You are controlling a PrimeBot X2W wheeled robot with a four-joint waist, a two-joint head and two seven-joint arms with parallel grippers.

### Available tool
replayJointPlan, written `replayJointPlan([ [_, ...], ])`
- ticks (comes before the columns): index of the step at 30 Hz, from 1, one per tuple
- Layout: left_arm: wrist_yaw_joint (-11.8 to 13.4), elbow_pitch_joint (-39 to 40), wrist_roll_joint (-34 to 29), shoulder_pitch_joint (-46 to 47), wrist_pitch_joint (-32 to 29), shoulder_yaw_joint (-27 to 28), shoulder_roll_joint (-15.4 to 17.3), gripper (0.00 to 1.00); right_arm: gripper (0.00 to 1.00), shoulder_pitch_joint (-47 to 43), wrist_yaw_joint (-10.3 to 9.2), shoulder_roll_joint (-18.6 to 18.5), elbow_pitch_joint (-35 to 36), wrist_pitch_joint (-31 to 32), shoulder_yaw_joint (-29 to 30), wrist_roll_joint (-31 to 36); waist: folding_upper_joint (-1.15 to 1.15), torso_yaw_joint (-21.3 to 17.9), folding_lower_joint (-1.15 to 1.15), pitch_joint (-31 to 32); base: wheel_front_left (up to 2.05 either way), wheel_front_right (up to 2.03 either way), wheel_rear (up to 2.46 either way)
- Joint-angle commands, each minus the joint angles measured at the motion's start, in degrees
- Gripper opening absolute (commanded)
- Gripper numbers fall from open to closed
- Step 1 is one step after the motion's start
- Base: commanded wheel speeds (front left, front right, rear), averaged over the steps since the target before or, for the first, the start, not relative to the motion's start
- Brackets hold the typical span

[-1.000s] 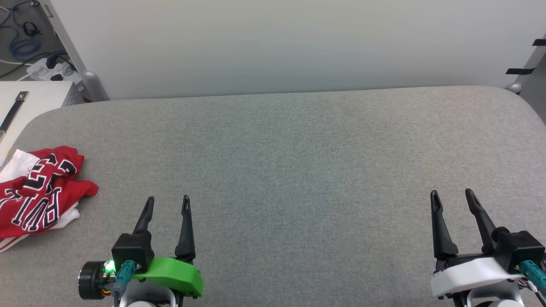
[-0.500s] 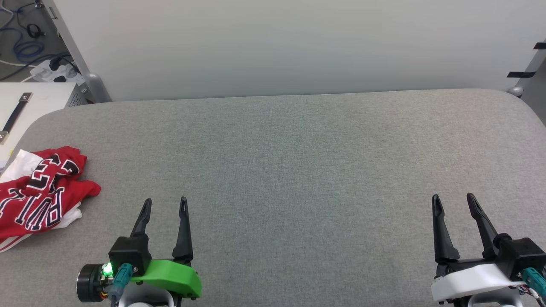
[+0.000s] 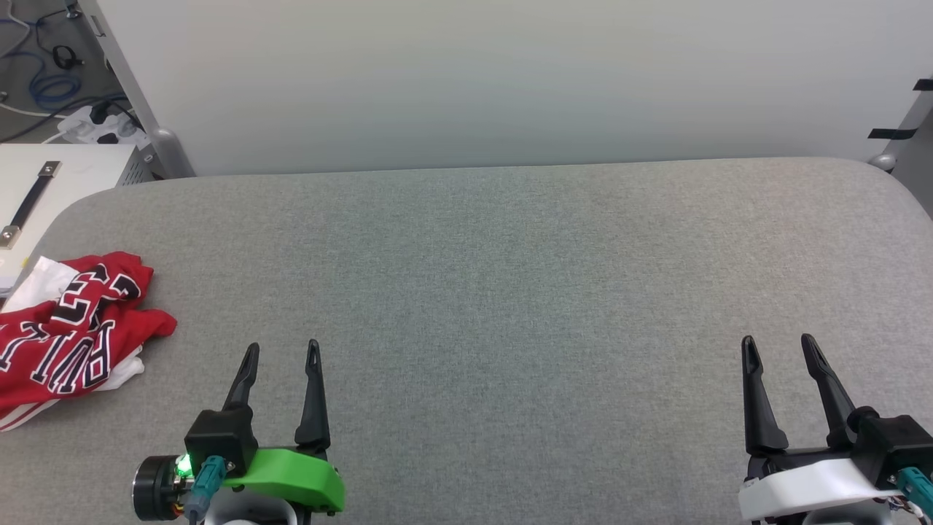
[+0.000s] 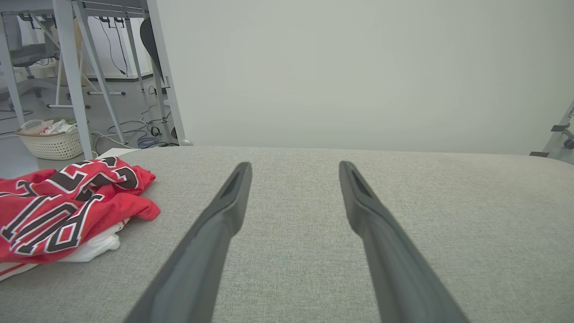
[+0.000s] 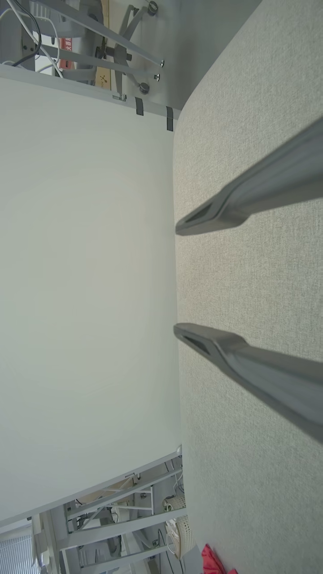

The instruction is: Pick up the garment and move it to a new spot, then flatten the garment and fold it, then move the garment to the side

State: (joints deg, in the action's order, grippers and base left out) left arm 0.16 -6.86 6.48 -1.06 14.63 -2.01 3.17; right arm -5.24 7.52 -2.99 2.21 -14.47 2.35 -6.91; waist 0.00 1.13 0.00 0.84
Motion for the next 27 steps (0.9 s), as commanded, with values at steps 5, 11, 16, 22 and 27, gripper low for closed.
replayJointPlan([
  [5, -0.5, -0.3, 0.4, -0.1, 0.4, 0.0, -0.3, 1.0, 1.0, -0.7, -0.03, 0.1, 0.1, -0.5, 0.0, -0.6, 0.0, 0.0, 0.0, 0.0, 0.0, 0.0, 0.0],
  [11, -0.4, -0.5, 0.5, -0.2, 0.4, 0.0, -0.3, 1.0, 1.0, -0.8, -0.03, 0.1, 0.1, -0.5, 0.0, -0.3, 0.0, 0.1, 0.0, 0.1, 0.0, 0.0, 0.0],
  [16, -0.4, -0.7, 0.7, -0.2, 0.4, 0.0, -0.3, 1.0, 1.0, -0.8, -0.03, 0.1, 0.2, -0.5, -0.1, -0.2, 0.0, 0.2, 0.0, 0.2, 0.0, 0.0, 0.0],
  [22, -0.4, -0.8, 0.8, -0.2, 0.4, -0.1, -0.3, 1.0, 1.0, -0.9, -0.03, 0.1, 0.3, -0.5, -0.1, 0.0, 0.0, 0.4, 0.0, 0.0, 0.0, 0.0, 0.0],
  [27, -0.3, -0.8, 0.8, -0.1, 0.4, -0.2, -0.3, 1.0, 1.0, -0.9, -0.03, 0.1, 0.3, -0.5, 0.0, 0.0, 0.0, 0.7, 0.0, -0.2, 0.0, 0.0, 0.0],
])
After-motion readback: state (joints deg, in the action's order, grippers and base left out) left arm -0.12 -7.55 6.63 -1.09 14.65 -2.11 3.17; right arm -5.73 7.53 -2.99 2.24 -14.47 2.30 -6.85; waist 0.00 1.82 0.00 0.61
